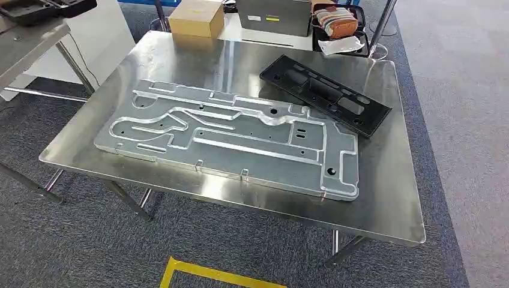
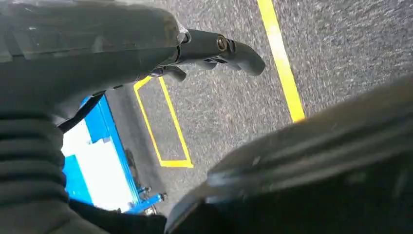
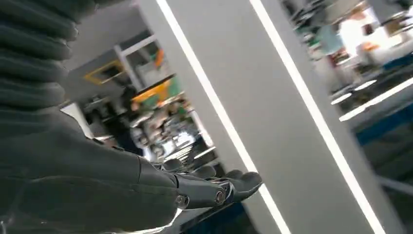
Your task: Take the parts from the cabinet and place them on the table.
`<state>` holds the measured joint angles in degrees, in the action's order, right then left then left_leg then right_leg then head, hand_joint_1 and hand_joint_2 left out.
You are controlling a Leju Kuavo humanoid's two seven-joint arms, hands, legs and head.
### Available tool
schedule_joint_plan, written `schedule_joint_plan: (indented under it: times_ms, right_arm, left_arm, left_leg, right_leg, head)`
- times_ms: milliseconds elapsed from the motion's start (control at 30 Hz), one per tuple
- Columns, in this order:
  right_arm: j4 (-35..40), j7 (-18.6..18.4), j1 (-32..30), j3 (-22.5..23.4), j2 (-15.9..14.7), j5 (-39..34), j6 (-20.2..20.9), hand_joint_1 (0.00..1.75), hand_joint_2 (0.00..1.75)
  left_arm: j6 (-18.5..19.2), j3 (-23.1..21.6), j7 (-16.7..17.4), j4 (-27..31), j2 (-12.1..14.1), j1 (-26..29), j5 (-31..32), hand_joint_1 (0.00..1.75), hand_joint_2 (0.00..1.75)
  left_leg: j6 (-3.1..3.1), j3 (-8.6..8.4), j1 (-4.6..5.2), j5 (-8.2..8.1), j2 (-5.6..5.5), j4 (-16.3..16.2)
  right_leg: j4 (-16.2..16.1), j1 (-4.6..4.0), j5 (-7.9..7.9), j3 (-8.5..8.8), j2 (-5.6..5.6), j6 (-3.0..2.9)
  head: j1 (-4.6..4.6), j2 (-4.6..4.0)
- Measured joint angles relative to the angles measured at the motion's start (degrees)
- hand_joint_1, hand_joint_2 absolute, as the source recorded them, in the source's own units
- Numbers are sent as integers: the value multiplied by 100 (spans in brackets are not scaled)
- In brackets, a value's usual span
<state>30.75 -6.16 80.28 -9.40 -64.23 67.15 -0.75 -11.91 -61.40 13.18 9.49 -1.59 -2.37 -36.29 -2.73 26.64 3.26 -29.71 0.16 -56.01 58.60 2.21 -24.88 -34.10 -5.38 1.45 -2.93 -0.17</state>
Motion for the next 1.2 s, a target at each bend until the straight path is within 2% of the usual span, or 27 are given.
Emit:
schedule_joint_plan:
  times_ms: [67, 167, 300, 367, 433, 500, 567, 600, 667, 733, 800, 933, 967, 1000, 1033, 1067, 1133, 1200]
  right_arm:
    - [-309, 205, -632, 50, -566, -734, -433, 0, 175]
    - [-892, 496, -1486, 280, -1064, -1346, -1016, 0, 175]
    - [-1213, 417, -2327, 577, -1404, -1709, -1046, 0, 175]
    - [-1618, 520, -3406, 897, -1540, -2499, -1364, 0, 175]
    - [-1921, 496, -4956, 1400, -1434, -3737, -1670, 0, 175]
    - [-2002, 132, -5971, 1961, -981, -4623, -1834, 0, 175]
    - [-2013, -138, -6760, 2239, -540, -4731, -1974, 0, 175]
    - [-2021, -234, -6936, 2347, -319, -4740, -2026, 0, 175]
    - [-2026, -343, -7322, 2494, -99, -4751, -2028, 0, 175]
    - [-2015, -483, -7595, 2700, 153, -4873, -1796, 0, 175]
    - [-1997, -680, -7781, 2936, 684, -4930, -1764, 0, 175]
    - [-2017, -977, -7992, 3164, 2359, -4997, -2099, 0, 175]
    - [-2021, -1056, -8016, 3209, 2693, -5000, -2131, 0, 175]
    - [-2030, -1203, -8026, 3255, 3113, -5044, -2100, 0, 0]
    - [-2037, -1347, -8026, 3294, 3428, -5094, -2058, 0, 0]
    - [-2043, -1502, -8024, 3353, 3874, -5153, -2054, 0, 0]
    - [-2054, -1602, -8017, 3440, 4564, -5210, -2067, 0, 0]
    - [-2063, -1596, -8001, 3495, 5064, -5158, -2026, 0, 0]
  left_arm:
    - [-120, 2, -65, 2, -46, 35, -113, 0, 0]
    - [-199, 4, -74, 0, -96, 38, -168, 0, 0]
    - [-308, 4, -33, 0, -140, -35, -227, 0, 0]
    - [-411, 4, -144, -2, -162, -74, -273, 0, 0]
    - [-485, 4, -304, -4, -171, -109, -319, 0, 0]
    - [-568, 2, -413, -11, -169, -121, -356, 0, 0]
    - [-581, 2, -457, -15, -160, -147, -365, 0, 0]
    - [-590, 2, -465, -18, -158, -149, -369, 0, 0]
    - [-610, 2, -470, -24, -142, -152, -369, 0, 0]
    - [-717, 0, -468, -50, -118, -149, -376, 0, 0]
    - [-839, 0, -472, -52, -72, -155, -431, 0, 0]
    - [-987, 7, -522, -70, 93, -158, -583, 0, 0]
    - [-1010, 7, -538, -88, 146, -158, -590, 0, 0]
    - [-1054, 4, -575, -105, 195, -156, -594, 0, 0]
    - [-1078, 4, -610, -107, 251, -158, -601, 0, 0]
    - [-1101, 4, -638, -111, 313, -168, -614, 0, 0]
    - [-1106, 4, -667, -138, 406, -190, -616, 0, 0]
    - [-1075, 2, -667, -149, 465, -209, -625, 0, 0]
  left_leg:
    - [-22, -39, -21, -38, 4, 1]
    - [-19, -52, -21, -49, 34, 3]
    - [-18, -55, -36, -60, 91, 1]
    - [-14, -41, -82, -64, 85, 1]
    - [-5, -31, -131, -61, 46, -4]
    - [7, -31, -146, -57, 48, -3]
    - [13, -34, -141, -60, 42, -7]
    - [13, -31, -135, -60, 39, -6]
    - [13, -25, -124, -59, 36, -4]
    - [18, -24, -147, -60, 39, -2]
    - [50, -33, -198, -73, 50, -3]
    - [80, -43, -233, -71, 68, -2]
    - [82, -43, -236, -71, 70, -1]
    - [99, -42, -244, -74, 75, 1]
    - [108, -44, -251, -71, 80, 3]
    - [116, -44, -254, -71, 86, -4]
    - [121, -42, -252, -70, 99, -5]
    - [128, -42, -247, -66, 109, -6]
  right_leg:
    - [-12, -16, -29, 53, 4, 22]
    - [-12, -12, -35, 63, 19, 22]
    - [-15, -33, -34, 49, 73, 23]
    - [-37, -66, -32, 74, 75, 21]
    - [-64, -104, -29, 103, 33, 19]
    - [-70, -123, -27, 102, 34, 15]
    - [-72, -125, -31, 95, 28, 12]
    - [-70, -119, -32, 88, 23, 12]
    - [-58, -108, -39, 73, 21, 11]
    - [-57, -134, -44, 74, 24, 2]
    - [-78, -184, -43, 96, 42, -14]
    - [-88, -217, -49, 98, 60, -40]
    - [-87, -222, -49, 95, 65, -47]
    - [-86, -232, -50, 92, 69, -64]
    - [-85, -239, -50, 91, 72, -74]
    - [-86, -241, -45, 89, 77, -86]
    - [-80, -223, -40, 79, 84, -94]
    - [-70, -210, -37, 74, 95, -99]
  head:
    - [0, 0]
    - [0, 0]
    - [-2, 0]
    - [-4, 0]
    - [0, 0]
    - [-2, 0]
    - [2, 0]
    - [0, 0]
    - [0, 0]
    - [-2, 0]
    - [-2, 0]
    - [0, 0]
    - [0, 0]
    - [-2, 0]
    - [-2, 0]
    - [-2, 0]
    - [-4, 0]
    - [-2, 0]
